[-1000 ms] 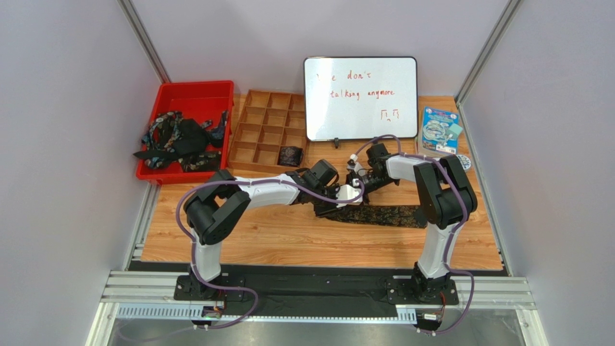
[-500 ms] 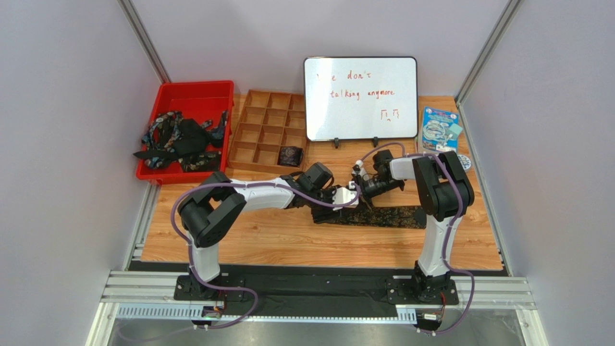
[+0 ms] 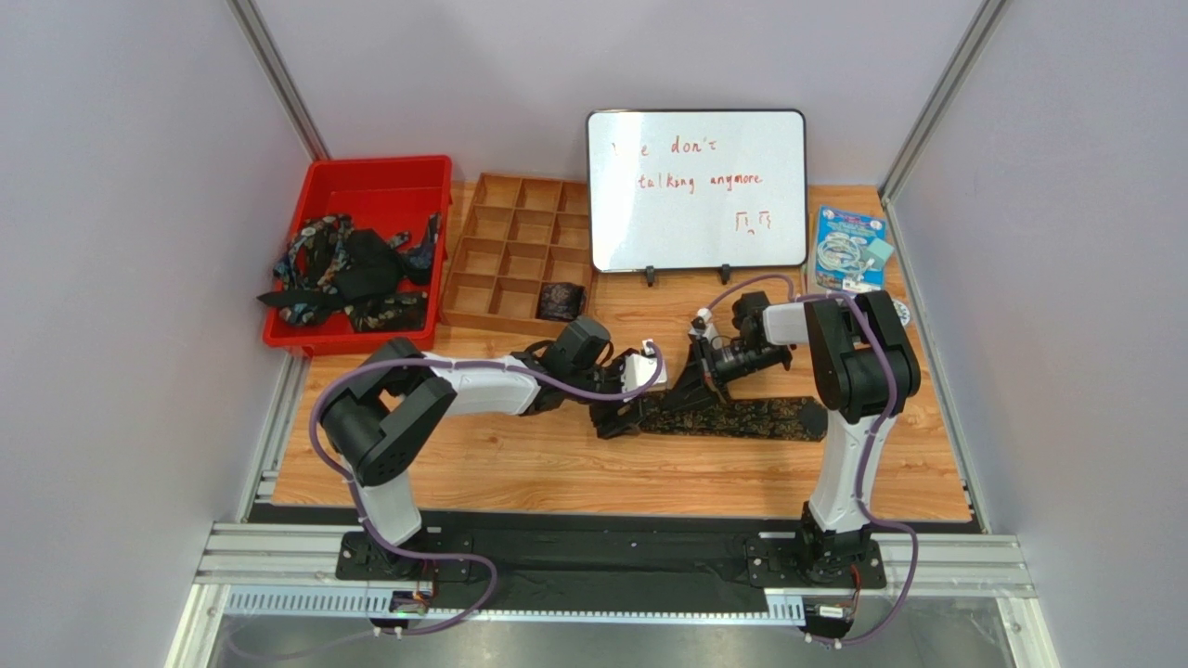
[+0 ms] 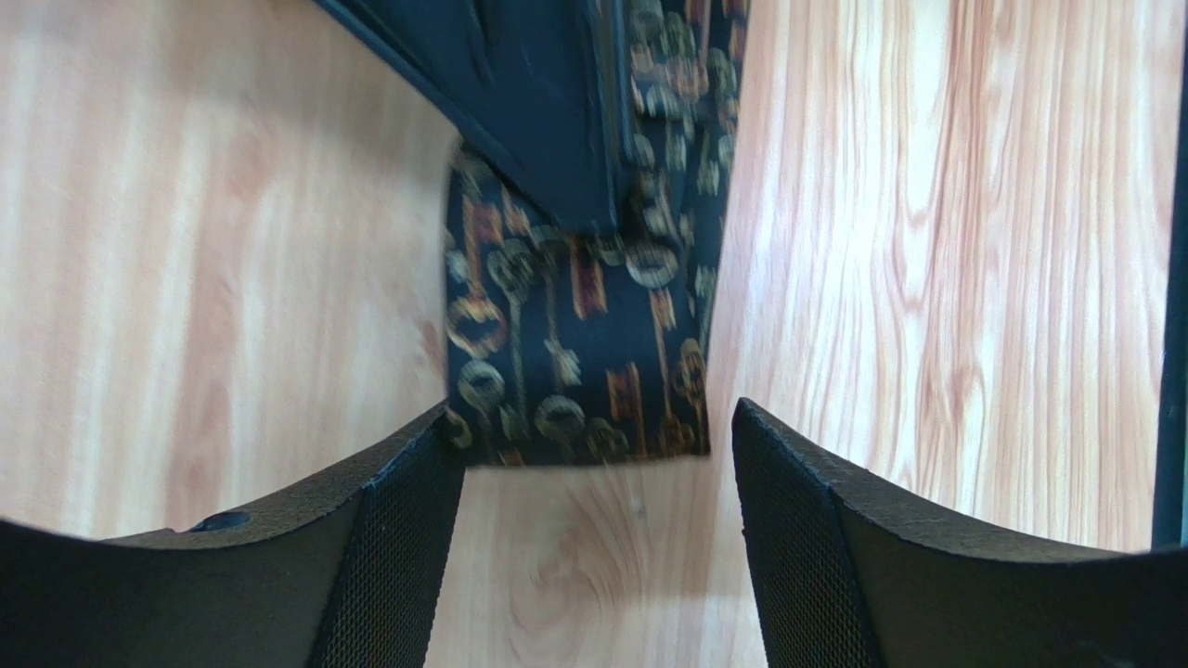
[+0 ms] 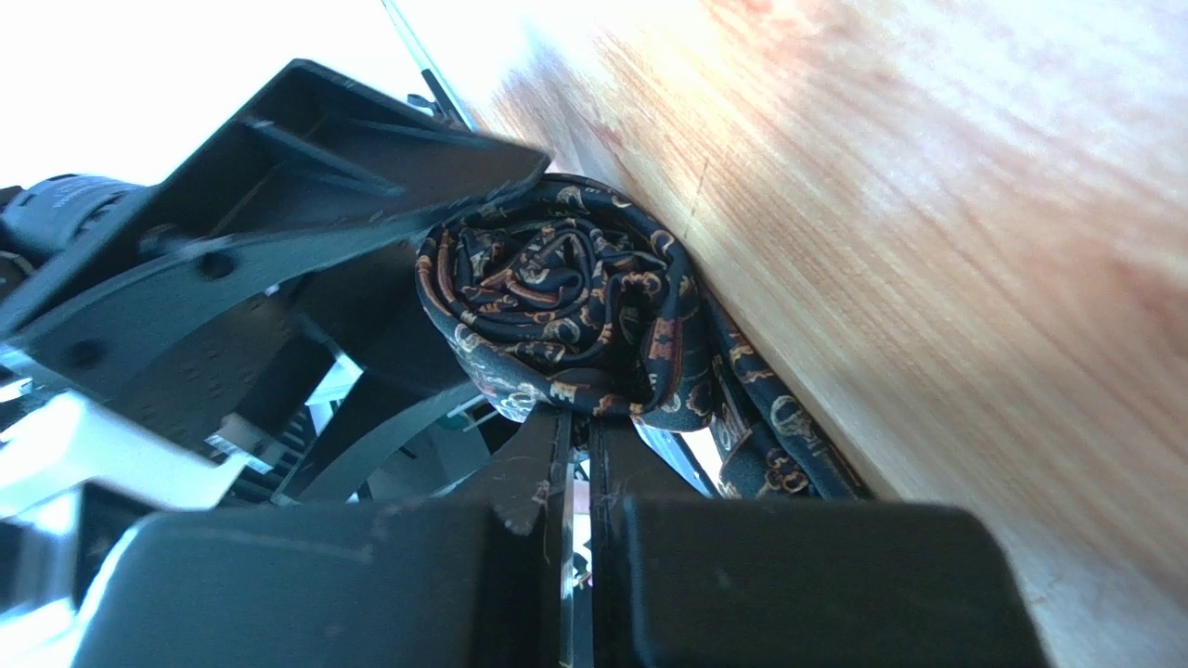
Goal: Roll the ties
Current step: Roll the tie at the center of the board.
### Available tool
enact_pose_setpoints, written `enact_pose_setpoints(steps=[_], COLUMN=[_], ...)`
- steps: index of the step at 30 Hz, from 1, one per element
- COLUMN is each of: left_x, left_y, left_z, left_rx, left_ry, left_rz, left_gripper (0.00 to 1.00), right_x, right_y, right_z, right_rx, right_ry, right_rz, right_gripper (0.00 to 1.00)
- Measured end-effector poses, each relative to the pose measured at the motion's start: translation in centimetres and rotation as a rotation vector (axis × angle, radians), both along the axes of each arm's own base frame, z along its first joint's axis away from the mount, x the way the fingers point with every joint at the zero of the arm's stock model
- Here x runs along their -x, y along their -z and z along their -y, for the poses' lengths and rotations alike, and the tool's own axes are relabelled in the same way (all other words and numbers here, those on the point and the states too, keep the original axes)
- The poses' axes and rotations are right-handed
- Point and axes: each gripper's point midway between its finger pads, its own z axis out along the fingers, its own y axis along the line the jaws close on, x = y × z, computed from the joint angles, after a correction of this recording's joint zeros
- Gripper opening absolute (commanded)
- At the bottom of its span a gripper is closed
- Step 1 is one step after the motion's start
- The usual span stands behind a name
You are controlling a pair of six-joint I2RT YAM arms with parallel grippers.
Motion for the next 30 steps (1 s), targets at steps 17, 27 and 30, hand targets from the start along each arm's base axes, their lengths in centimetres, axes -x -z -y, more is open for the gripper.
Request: enact_pose_setpoints(steps=[17,27,30], left_x=[-1.2,-2.0,-2.7], left_y=[-0.2,-0.1,-0.2], left_z=[3.9,4.0,4.0], left_rx=[0.041,0.016,0.016], left_ry=[0.03,-0.022,-0.06], left_rz=[-0.03,-0.072,-0.089], left_gripper=[0.16,0.11,0.11], right_x=[0.1,-0.6,0.2], right_y=[-0.4,-1.4,-0.8], right_z=[1.2,6.6,7.0], right_rx=[0.016,0.14,0.192], right_ry=[-0.03,-0.046,-0.091], right_rz=[0.0,0.047,0.041], right_gripper=[0.29,0.22,0.18])
